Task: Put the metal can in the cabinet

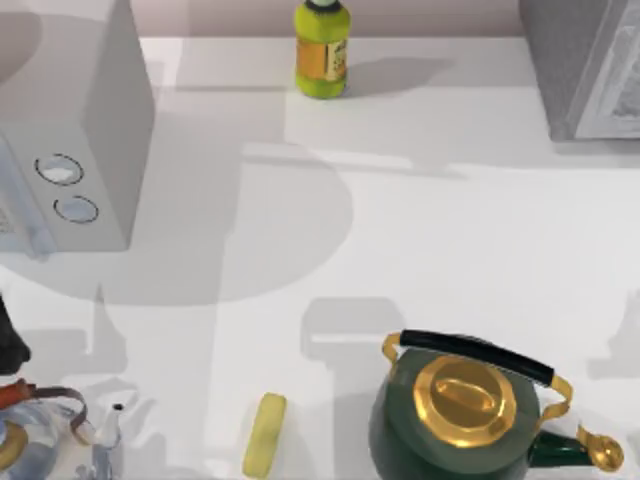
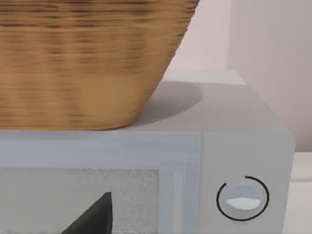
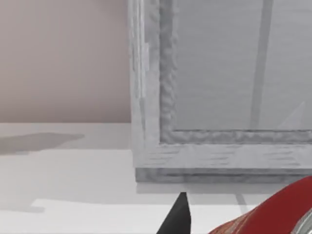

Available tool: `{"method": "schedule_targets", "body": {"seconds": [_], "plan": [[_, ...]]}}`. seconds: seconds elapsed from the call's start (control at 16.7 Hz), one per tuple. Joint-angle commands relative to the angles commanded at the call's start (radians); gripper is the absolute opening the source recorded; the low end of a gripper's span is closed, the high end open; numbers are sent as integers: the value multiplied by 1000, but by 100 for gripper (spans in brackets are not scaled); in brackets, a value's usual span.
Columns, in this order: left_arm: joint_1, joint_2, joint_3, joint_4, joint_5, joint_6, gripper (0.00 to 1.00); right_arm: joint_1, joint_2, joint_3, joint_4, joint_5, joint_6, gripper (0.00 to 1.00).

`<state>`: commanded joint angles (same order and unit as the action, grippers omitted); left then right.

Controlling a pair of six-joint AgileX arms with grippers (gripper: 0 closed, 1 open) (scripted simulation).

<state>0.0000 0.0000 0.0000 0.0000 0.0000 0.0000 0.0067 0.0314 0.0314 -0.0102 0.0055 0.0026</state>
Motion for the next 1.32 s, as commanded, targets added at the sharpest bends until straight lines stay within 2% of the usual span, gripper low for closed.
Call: {"method": "schedule_targets", "body": {"seconds": [0.3, 0.9, 1.32], "plan": [[0, 0, 0, 0, 0, 0, 100, 26, 209, 261, -64, 35, 2, 0], [0, 0, 0, 0, 0, 0, 100, 112, 873, 1160, -277, 137, 6, 0], [0, 0, 0, 0, 0, 0, 100, 167, 1224, 1613, -393, 180, 11, 0]]}}
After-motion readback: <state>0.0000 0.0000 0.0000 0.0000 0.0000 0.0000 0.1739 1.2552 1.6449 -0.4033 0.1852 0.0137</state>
